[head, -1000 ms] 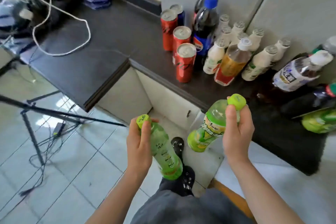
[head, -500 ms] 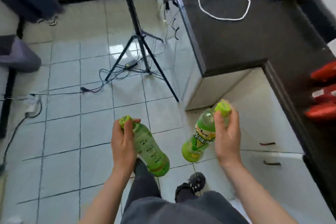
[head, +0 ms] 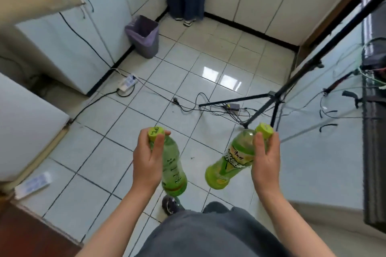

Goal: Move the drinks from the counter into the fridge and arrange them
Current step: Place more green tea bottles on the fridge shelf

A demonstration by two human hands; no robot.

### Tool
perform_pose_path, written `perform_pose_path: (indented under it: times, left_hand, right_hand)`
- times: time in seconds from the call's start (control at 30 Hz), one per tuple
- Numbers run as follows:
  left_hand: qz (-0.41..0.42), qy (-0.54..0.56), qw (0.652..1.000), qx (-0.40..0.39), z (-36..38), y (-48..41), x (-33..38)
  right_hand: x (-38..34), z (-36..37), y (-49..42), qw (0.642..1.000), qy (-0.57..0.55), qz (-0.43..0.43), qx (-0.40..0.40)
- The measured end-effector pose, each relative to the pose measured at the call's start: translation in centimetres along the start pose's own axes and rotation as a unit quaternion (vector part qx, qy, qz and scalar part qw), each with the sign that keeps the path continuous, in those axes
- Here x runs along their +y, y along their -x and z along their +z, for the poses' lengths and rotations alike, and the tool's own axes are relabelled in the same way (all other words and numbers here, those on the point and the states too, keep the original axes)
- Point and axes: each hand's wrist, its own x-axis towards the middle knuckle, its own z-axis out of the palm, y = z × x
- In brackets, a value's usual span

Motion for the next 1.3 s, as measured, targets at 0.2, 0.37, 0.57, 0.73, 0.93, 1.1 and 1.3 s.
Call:
perform_pose_path:
  times: [0.2, 0.37, 0.57, 0.73, 0.93, 1.1, 1.3]
  left_hand:
    - [-0.040, 0.009, 0.991, 0.130, -5.2, -5.8, -1.8]
    - [-0.089, 0.023, 0.969, 0.231, -7.9, -11.8, -2.9]
    - [-0.116, 0.031, 0.931, 0.344, -11.5, -19.9, -2.3]
    - [-0.124, 0.022, 0.889, 0.441, -14.8, -24.1, -2.2]
    - [-0.162, 0.048, 0.833, 0.527, -19.9, -24.8, -3.7]
    - [-0.192, 0.047, 0.804, 0.560, -26.0, -25.2, -6.1]
    - [-0.173, 0.068, 0.812, 0.554, -37.0, -25.6, -7.6]
  right_hand:
    - [-3.1, 10.1, -5.7, 0.988, -0.009, -0.035, -0.150]
    - [-4.8, 19.0, -11.2, 0.963, -0.004, -0.052, -0.266]
    - [-7.6, 30.0, -17.7, 0.920, 0.015, -0.098, -0.379]
    - [-9.8, 38.8, -20.8, 0.878, 0.027, -0.126, -0.462]
    - [-10.9, 47.7, -20.1, 0.834, 0.030, -0.126, -0.537]
    - [-11.3, 55.4, -16.2, 0.823, 0.042, -0.110, -0.556]
    - [-13.8, 64.1, -8.6, 0.842, 0.036, -0.119, -0.525]
